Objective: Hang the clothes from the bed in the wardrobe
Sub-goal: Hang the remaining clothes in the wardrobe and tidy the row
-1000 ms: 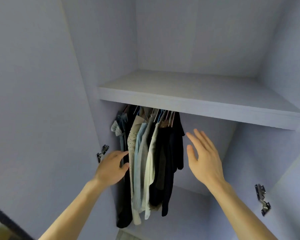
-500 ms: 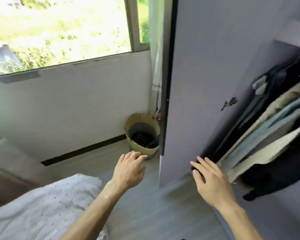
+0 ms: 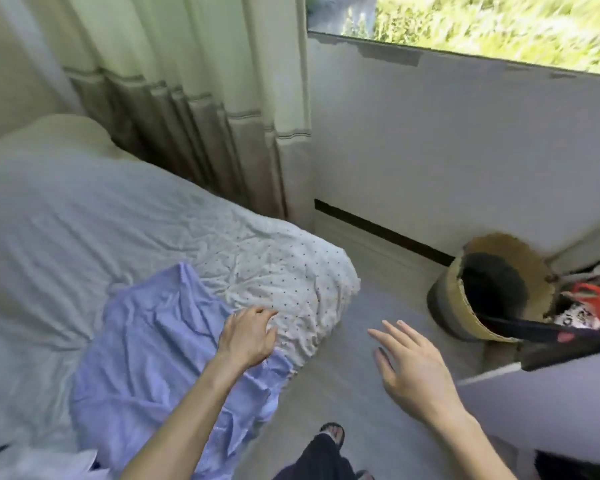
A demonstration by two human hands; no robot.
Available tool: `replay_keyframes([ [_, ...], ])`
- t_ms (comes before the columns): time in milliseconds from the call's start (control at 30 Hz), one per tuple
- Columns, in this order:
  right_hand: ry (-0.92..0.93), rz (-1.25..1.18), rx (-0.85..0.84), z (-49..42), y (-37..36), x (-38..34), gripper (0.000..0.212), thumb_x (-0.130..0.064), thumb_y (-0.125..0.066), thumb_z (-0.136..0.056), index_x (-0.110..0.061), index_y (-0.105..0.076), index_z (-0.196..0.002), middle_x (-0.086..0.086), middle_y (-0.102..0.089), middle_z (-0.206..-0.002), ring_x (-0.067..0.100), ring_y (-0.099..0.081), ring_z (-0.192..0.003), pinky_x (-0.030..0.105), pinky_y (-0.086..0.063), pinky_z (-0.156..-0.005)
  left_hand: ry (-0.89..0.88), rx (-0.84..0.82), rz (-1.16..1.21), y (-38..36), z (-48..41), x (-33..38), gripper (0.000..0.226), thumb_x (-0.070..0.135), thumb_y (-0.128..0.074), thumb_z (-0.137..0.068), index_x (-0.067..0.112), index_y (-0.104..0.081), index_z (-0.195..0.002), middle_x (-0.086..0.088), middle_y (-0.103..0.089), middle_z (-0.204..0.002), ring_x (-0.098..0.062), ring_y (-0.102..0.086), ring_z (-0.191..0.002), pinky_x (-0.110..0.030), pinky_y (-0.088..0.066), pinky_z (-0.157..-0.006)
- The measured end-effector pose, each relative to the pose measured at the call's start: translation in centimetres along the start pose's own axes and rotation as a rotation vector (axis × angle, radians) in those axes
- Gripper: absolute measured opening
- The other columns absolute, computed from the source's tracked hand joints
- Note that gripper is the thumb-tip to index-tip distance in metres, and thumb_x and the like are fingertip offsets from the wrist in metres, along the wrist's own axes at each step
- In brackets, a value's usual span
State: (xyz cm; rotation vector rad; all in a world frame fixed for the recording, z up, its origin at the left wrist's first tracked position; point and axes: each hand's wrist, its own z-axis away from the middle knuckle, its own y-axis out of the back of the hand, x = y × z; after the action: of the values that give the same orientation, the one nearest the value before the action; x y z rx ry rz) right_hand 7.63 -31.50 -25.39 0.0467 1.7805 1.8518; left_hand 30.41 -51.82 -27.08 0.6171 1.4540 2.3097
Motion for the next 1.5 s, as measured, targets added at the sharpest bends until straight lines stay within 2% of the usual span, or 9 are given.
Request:
replay_keyframes([
  [267, 0.519, 0.065, -0.158, -3.8, -5.8, -10.1, 0.033, -0.036, -0.067, -0.083, -0.033, -0.069, -0.117, -0.005, -0.068, -0.126, 0.027, -0.063, -0.120, 0.043, -0.054, -0.093, 0.448, 0.088, 0.220, -4.3, 10.4, -11.0, 0.049, 0.044, -0.039, -0.097, 0.031, -0.048, -0.143, 0.006, -0.049, -0.144, -0.019, -0.045, -0.134, -0.037, -0.036, -0.109],
  [467, 0.681, 0.174, -0.309, -6.2, -9.1, -19.3, 0.037, -0.045, -0.061, -0.077, -0.041, -0.070, -0.113, -0.009, -0.070, -0.121, 0.022, -0.065, -0.116, 0.040, -0.058, -0.086, 0.666, 0.099, 0.354, -6.6, 14.5, -19.5, 0.046, 0.039, -0.048, -0.099, 0.033, -0.047, -0.144, 0.006, -0.049, -0.145, -0.019, -0.047, -0.132, -0.035, -0.038, -0.108],
  [633, 0.747, 0.266, -0.496, -11.1, -13.3, -26.7, 0.047, -0.048, -0.040, -0.094, -0.038, -0.054, -0.138, -0.004, -0.049, -0.150, 0.027, -0.040, -0.142, 0.048, -0.037, -0.113, 0.791, 0.048, 0.478, -7.9, 12.5, -28.6, 0.046, 0.038, -0.048, -0.098, 0.029, -0.048, -0.144, 0.000, -0.051, -0.142, -0.023, -0.048, -0.131, -0.038, -0.040, -0.107],
  [767, 0.783, 0.315, -0.591, -16.0, -18.1, -32.5, 0.064, -0.054, -0.015, -0.091, -0.036, -0.047, -0.144, -0.003, -0.040, -0.156, 0.026, -0.031, -0.147, 0.044, -0.027, -0.119, 0.823, -0.036, 0.513, -8.8, 9.0, -35.8, 0.046, 0.038, -0.048, -0.098, 0.028, -0.048, -0.143, -0.004, -0.053, -0.138, -0.025, -0.049, -0.129, -0.040, -0.040, -0.107],
  [1033, 0.623, 0.431, -0.826, -26.2, -31.9, -41.0, 0.049, -0.041, -0.034, -0.103, -0.031, -0.034, -0.151, -0.002, -0.031, -0.160, 0.021, -0.025, -0.148, 0.038, -0.025, -0.120, 0.863, -0.253, 0.556, -12.8, 0.1, -50.7, 0.051, 0.035, -0.048, -0.099, 0.027, -0.039, -0.149, -0.004, -0.039, -0.150, -0.027, -0.041, -0.136, -0.045, -0.038, -0.109],
  [1167, 0.526, 0.451, -0.869, -28.8, -38.5, -41.8, 0.057, -0.043, -0.032, -0.104, -0.038, -0.013, -0.157, 0.000, -0.003, -0.168, 0.022, -0.004, -0.154, 0.043, -0.014, -0.123, 0.920, -0.172, 0.529, -14.6, -4.8, -57.4, 0.056, 0.032, -0.048, -0.098, 0.022, -0.033, -0.151, -0.008, -0.028, -0.158, -0.030, -0.035, -0.140, -0.046, -0.039, -0.108],
  [1233, 0.473, 0.473, -0.901, -29.3, -41.3, -41.2, 0.061, -0.046, -0.033, -0.103, -0.043, -0.004, -0.156, -0.002, 0.013, -0.167, 0.023, 0.005, -0.154, 0.049, -0.010, -0.123, 0.936, -0.095, 0.481, -15.7, -7.0, -60.5, 0.058, 0.031, -0.051, -0.096, 0.018, -0.035, -0.150, -0.009, -0.034, -0.155, -0.031, -0.039, -0.138, -0.046, -0.040, -0.107],
  [1333, 0.382, 0.467, -0.988, -29.4, -44.4, -39.2, 0.063, -0.049, -0.039, -0.102, -0.047, -0.005, -0.155, -0.010, 0.026, -0.161, 0.025, 0.009, -0.153, 0.056, -0.023, -0.119, 0.931, -0.072, 0.492, -17.8, -9.5, -64.2, 0.054, 0.031, -0.053, -0.095, 0.013, -0.042, -0.145, -0.013, -0.052, -0.142, -0.033, -0.048, -0.129, -0.046, -0.046, -0.102],
  [1500, 0.330, 0.423, -1.050, -29.6, -46.1, -37.6, 0.064, -0.048, -0.046, -0.099, -0.048, -0.012, -0.154, -0.009, 0.019, -0.165, 0.026, 0.002, -0.153, 0.055, -0.026, -0.118, 0.934, -0.076, 0.647, -19.9, -10.6, -66.2, 0.047, 0.043, -0.049, -0.096, 0.007, -0.056, -0.125, -0.016, -0.063, -0.119, -0.036, -0.059, -0.110, -0.042, -0.049, -0.087],
])
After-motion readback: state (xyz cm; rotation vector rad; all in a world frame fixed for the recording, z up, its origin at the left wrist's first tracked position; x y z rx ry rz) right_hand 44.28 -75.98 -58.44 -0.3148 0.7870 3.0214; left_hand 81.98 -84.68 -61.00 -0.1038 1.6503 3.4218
